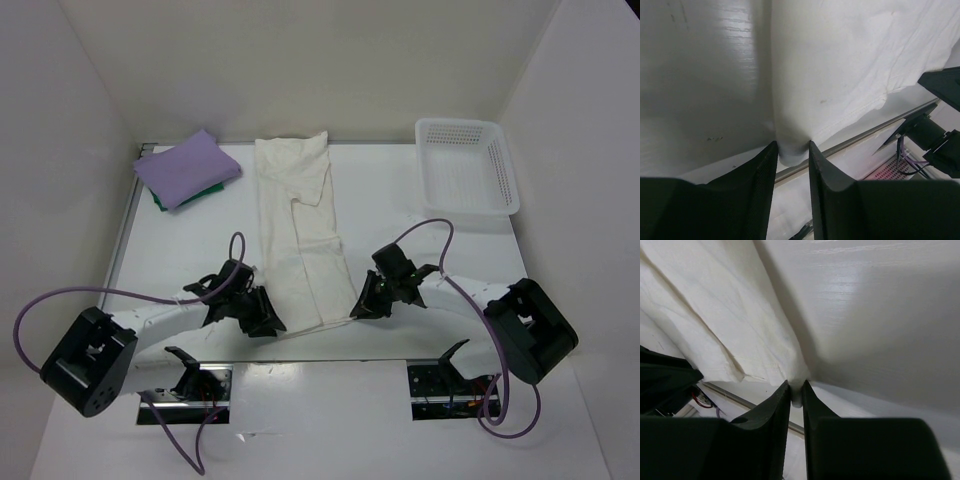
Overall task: Fold and stack the t-shirts
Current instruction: Grab the bottom of the folded rectangular tshirt with both arms, then fold the folded rectangular tshirt in 1/3 of the way
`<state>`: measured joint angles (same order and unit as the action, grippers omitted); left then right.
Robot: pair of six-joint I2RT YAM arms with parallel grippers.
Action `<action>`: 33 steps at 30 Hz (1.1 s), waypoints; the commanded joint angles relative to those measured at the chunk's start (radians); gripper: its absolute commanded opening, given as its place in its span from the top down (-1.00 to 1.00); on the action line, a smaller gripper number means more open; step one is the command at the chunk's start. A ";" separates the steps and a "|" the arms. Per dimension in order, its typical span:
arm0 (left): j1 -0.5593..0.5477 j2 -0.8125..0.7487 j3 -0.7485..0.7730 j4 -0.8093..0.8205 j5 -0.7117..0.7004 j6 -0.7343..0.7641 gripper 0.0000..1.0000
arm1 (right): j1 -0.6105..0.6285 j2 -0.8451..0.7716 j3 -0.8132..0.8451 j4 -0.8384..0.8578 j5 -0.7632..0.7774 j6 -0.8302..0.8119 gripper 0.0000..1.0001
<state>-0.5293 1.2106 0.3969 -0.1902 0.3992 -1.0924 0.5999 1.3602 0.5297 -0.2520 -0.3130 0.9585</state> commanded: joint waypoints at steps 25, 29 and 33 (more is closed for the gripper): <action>0.017 -0.427 0.141 -0.437 0.173 -0.012 0.91 | 0.109 -0.227 0.261 -0.317 0.034 -0.004 0.98; 0.135 -0.300 0.318 -0.465 0.034 0.124 0.91 | -0.038 -0.129 0.378 -0.317 0.022 -0.151 0.98; 0.163 -0.093 0.424 -0.339 -0.039 0.167 0.91 | -0.101 0.032 0.487 -0.291 0.031 -0.233 0.98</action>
<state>-0.3889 1.0164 0.7631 -0.5907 0.4286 -1.0027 0.5137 1.3106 0.9386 -0.5385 -0.2962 0.8387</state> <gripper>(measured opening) 0.057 0.018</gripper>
